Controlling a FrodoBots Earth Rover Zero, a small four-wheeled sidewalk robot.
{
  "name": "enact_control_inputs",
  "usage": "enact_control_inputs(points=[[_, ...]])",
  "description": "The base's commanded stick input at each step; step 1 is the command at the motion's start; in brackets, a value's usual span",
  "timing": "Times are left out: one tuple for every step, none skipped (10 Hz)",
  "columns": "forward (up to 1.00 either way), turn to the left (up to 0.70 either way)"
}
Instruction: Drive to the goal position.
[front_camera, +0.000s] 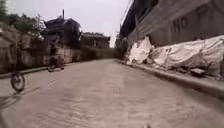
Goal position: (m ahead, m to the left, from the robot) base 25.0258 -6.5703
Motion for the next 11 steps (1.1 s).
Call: enact_control_inputs(points=[[0.7, 0.0], [0.7, 0.0], [0.7, 0.0], [0.7, 0.0], [0.7, 0.0], [0.7, 0.0], [0.7, 0.0], [0.7, 0.0], [0.7, 0.0], [0.7, 0.0], [0.7, 0.0]])
